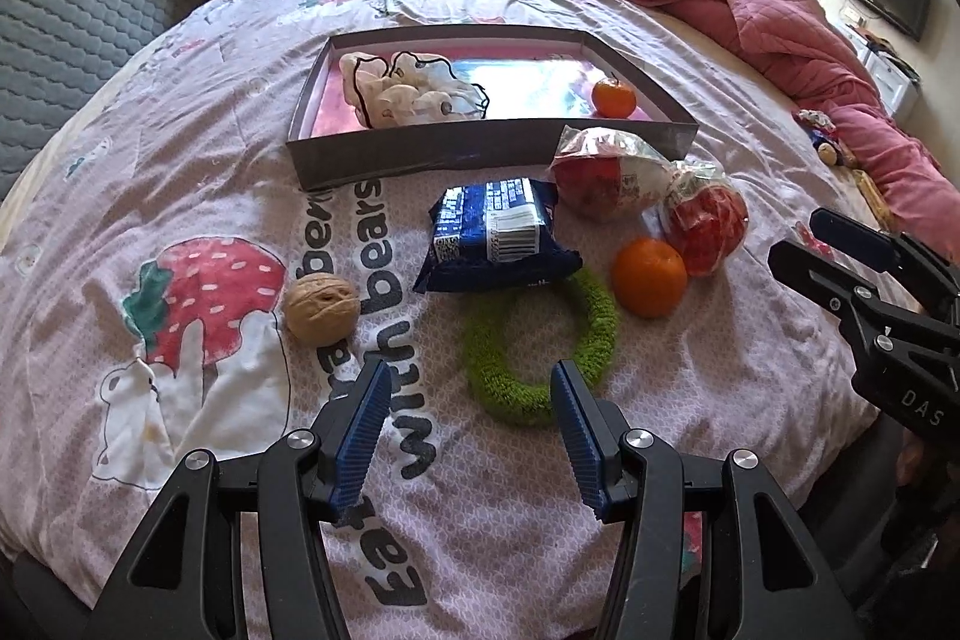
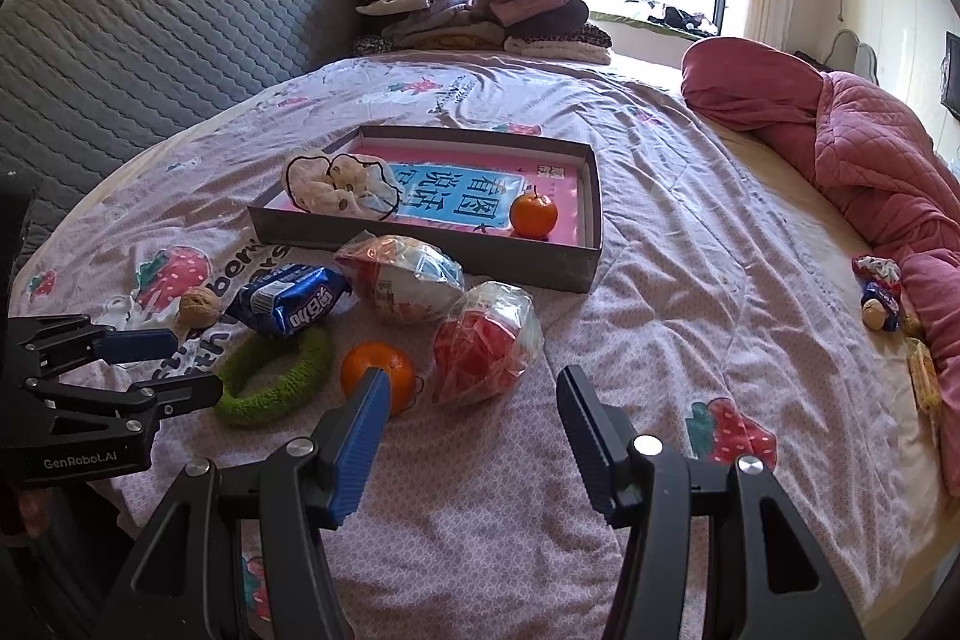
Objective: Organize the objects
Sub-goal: 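Withdraw the open left tool from the tray toward the remaining items, then close the left tool on the green fuzzy ring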
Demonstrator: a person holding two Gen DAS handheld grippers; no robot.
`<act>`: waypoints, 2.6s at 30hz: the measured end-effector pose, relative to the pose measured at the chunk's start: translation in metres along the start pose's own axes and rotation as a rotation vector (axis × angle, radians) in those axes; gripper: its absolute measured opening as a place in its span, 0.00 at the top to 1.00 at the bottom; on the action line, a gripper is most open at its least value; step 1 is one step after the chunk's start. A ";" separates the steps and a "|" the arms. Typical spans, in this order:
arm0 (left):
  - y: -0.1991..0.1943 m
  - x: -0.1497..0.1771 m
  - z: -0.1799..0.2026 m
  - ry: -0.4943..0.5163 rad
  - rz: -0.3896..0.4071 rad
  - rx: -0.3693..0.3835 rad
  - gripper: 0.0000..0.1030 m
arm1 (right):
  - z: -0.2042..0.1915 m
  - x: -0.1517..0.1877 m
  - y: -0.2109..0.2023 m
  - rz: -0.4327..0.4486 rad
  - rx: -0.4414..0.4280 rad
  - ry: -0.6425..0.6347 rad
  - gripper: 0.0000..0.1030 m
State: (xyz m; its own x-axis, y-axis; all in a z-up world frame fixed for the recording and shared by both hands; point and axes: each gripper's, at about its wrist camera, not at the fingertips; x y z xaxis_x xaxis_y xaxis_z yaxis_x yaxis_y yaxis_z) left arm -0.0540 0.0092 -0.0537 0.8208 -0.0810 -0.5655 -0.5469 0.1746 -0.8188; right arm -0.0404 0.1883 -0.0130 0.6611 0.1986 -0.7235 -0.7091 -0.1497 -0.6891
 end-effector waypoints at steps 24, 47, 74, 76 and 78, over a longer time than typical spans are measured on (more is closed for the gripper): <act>0.029 -0.009 0.002 0.005 0.011 0.039 0.45 | 0.011 -0.002 0.023 -0.007 -0.001 0.060 0.45; 0.051 -0.014 -0.006 -0.016 0.016 0.030 0.45 | 0.014 -0.010 0.050 -0.032 0.006 0.061 0.45; 0.040 -0.010 -0.001 -0.018 0.030 0.099 0.87 | 0.020 -0.012 0.058 -0.012 -0.040 0.113 0.47; 0.036 -0.009 0.002 -0.012 0.030 0.100 0.87 | 0.020 -0.012 0.056 -0.006 -0.040 0.109 0.47; 0.030 -0.008 0.004 -0.009 0.037 0.106 0.87 | 0.020 -0.012 0.054 -0.001 -0.043 0.110 0.47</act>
State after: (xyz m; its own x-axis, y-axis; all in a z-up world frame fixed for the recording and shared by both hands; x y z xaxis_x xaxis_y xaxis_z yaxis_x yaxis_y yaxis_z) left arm -0.0763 0.0193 -0.0736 0.8022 -0.0643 -0.5936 -0.5564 0.2803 -0.7822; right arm -0.0921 0.1974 -0.0408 0.6867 0.0920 -0.7211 -0.6985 -0.1912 -0.6896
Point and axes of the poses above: each gripper's, at about its wrist camera, not at the fingertips, and y roughly the way its jaws point, z to its right, x to its underside, and after that the axes turned 2 degrees about -y, right-handed
